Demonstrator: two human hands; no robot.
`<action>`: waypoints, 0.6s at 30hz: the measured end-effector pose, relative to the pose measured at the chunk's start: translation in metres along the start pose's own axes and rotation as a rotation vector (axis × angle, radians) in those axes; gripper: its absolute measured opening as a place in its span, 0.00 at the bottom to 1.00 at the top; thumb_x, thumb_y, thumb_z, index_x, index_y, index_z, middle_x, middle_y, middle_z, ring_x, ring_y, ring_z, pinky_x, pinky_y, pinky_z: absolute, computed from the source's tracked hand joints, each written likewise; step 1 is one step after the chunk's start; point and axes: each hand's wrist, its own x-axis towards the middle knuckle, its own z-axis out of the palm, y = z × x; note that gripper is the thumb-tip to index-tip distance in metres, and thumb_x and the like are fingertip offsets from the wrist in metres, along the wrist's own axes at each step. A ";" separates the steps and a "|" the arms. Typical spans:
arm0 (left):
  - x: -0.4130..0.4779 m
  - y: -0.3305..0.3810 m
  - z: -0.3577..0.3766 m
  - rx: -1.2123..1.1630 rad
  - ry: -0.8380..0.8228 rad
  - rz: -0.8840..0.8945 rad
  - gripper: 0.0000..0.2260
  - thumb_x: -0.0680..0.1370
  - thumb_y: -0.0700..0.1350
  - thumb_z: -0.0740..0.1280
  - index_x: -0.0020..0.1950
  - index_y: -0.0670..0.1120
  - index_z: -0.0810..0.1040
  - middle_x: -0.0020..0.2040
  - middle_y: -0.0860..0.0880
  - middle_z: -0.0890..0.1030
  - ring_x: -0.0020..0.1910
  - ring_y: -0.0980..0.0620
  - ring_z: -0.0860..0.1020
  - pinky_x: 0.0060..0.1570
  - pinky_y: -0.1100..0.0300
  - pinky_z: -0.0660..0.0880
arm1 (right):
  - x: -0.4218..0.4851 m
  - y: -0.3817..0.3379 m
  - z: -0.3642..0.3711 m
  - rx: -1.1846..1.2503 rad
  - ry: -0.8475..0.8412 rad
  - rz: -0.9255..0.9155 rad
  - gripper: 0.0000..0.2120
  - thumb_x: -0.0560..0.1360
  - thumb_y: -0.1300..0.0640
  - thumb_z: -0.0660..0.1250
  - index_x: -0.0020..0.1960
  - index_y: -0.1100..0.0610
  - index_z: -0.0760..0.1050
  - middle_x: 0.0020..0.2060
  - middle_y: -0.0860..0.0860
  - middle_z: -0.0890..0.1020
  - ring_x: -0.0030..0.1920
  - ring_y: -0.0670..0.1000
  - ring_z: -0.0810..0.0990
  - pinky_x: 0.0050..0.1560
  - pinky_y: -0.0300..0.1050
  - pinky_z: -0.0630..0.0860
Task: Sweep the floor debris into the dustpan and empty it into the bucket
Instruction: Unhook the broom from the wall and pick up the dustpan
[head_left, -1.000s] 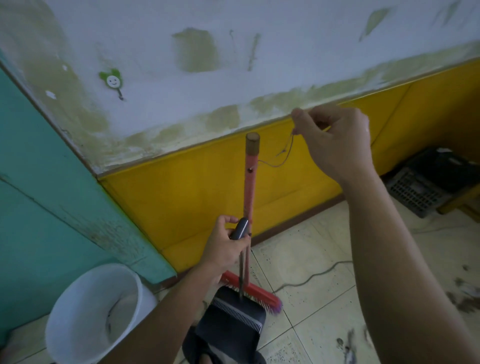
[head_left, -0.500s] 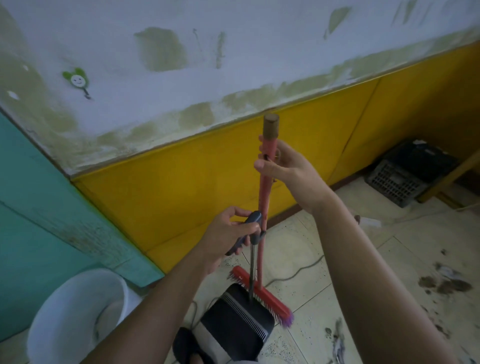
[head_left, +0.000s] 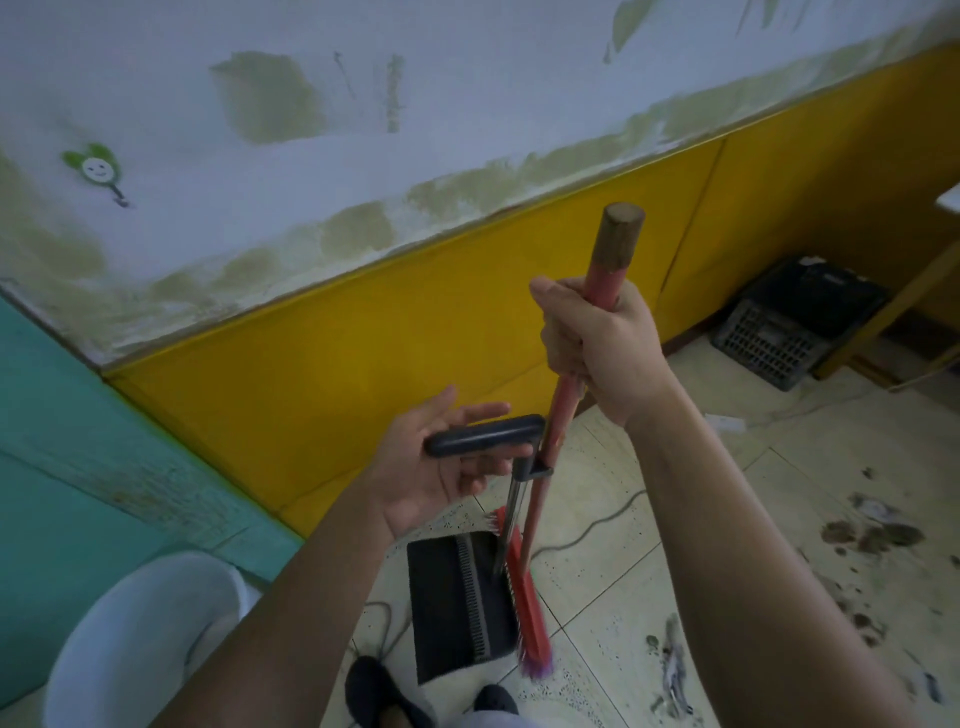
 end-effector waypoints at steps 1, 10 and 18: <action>0.001 -0.005 0.000 -0.039 0.033 0.015 0.29 0.78 0.61 0.57 0.64 0.39 0.77 0.54 0.32 0.81 0.38 0.44 0.81 0.31 0.59 0.74 | -0.001 0.000 0.001 0.003 0.060 -0.012 0.26 0.78 0.61 0.64 0.23 0.50 0.64 0.18 0.45 0.64 0.18 0.46 0.59 0.24 0.37 0.59; 0.035 -0.030 0.037 -0.167 0.459 0.268 0.15 0.82 0.53 0.60 0.50 0.41 0.72 0.44 0.44 0.77 0.44 0.48 0.80 0.43 0.54 0.78 | -0.026 0.020 0.022 -0.139 0.320 -0.080 0.24 0.76 0.54 0.68 0.29 0.67 0.65 0.23 0.55 0.63 0.24 0.53 0.60 0.24 0.50 0.60; 0.058 -0.034 0.057 -0.335 0.437 0.280 0.18 0.84 0.55 0.55 0.38 0.45 0.65 0.30 0.49 0.68 0.28 0.52 0.70 0.29 0.58 0.76 | -0.046 0.010 0.001 -0.170 0.156 -0.058 0.24 0.76 0.53 0.65 0.25 0.58 0.63 0.19 0.49 0.64 0.21 0.51 0.60 0.25 0.46 0.59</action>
